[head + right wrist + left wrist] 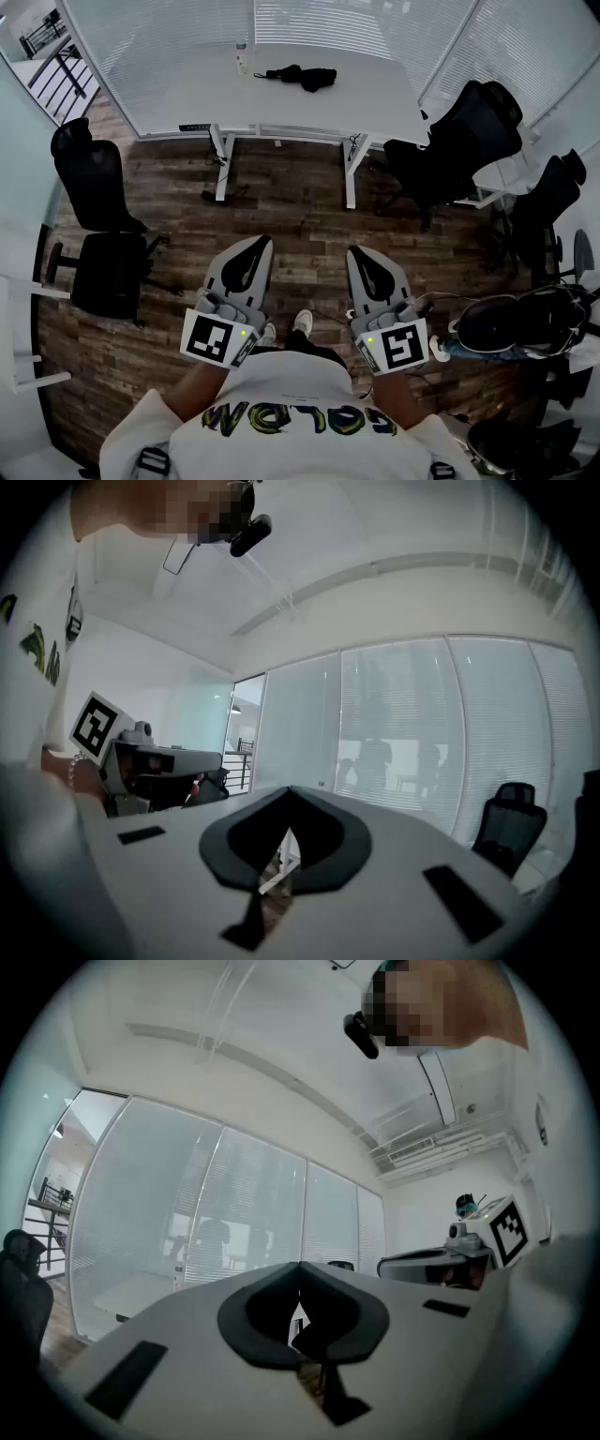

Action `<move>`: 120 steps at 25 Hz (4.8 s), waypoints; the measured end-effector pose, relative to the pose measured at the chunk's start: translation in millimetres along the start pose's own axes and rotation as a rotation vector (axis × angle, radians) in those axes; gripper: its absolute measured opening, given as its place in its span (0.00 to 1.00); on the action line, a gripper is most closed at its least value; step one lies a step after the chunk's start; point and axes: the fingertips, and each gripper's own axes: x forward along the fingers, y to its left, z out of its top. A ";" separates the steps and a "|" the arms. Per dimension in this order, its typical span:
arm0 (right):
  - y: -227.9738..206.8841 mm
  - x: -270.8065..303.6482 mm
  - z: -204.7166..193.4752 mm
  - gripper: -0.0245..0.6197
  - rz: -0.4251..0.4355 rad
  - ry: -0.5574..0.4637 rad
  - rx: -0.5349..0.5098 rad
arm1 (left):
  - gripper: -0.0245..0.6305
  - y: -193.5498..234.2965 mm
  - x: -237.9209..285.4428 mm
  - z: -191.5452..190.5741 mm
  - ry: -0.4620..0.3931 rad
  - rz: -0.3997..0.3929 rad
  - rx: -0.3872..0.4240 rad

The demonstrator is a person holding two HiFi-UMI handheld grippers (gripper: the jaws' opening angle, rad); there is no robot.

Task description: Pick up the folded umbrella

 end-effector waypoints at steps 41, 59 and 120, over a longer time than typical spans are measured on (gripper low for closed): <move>-162.2 273.9 -20.0 0.06 0.054 0.004 0.007 | 0.05 180.4 255.5 -29.7 0.025 0.042 -0.020; -244.1 365.6 -24.6 0.06 0.034 0.007 0.026 | 0.05 230.8 361.2 -32.2 0.038 0.035 -0.015; -526.3 616.0 -55.6 0.06 0.039 0.046 0.053 | 0.21 328.9 745.6 -96.0 0.257 -0.170 0.259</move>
